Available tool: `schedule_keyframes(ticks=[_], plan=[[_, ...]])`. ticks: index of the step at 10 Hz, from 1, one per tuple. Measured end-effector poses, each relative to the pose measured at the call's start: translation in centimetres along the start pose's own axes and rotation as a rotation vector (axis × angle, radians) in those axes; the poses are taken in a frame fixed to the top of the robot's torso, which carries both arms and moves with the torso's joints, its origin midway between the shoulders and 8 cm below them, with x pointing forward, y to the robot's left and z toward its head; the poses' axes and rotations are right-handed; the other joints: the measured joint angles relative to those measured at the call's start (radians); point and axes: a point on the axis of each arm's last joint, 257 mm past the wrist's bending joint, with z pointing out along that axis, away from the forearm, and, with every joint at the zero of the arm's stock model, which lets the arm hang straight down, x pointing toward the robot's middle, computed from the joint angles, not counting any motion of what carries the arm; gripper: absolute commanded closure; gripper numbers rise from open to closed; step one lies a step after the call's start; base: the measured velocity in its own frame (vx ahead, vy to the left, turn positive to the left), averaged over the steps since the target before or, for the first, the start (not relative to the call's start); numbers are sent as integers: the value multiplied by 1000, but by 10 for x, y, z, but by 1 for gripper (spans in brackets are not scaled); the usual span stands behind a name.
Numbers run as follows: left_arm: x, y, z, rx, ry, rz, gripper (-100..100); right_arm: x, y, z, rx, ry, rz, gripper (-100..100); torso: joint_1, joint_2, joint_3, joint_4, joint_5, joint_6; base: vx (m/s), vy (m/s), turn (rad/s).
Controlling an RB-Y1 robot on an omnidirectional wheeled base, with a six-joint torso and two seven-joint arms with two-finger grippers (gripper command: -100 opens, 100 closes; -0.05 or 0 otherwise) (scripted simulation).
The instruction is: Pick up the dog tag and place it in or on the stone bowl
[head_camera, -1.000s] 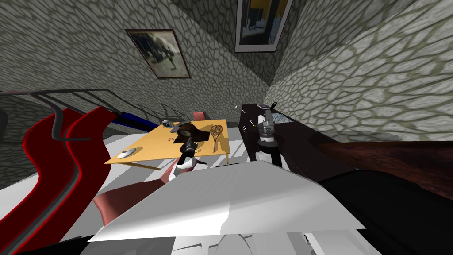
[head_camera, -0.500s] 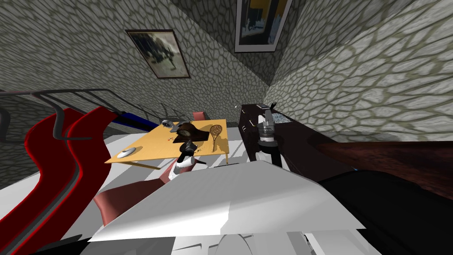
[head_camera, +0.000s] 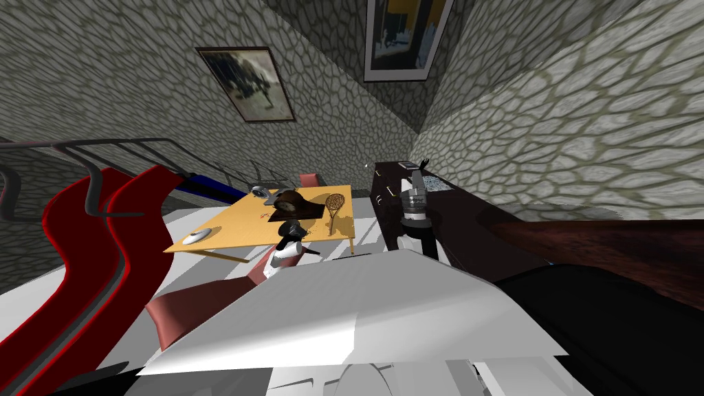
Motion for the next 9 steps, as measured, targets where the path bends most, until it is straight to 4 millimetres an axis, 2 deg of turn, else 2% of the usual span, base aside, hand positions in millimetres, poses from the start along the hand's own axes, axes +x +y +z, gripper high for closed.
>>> schedule_keyframes(ticks=[6, 9], plan=[[-41, 44, 16, -158, -128, -144, -100, 0, 0, 0, 0, 0, 0, 0, 0, -2, -1, 0, 0, 0, 12, -13, 8], [-59, 65, 17, -232, -193, -221, -100, 0, 0, 0, 0, 0, 0, 0, 0, -2, -1, 0, 0, 0, 29, -15, -3]])
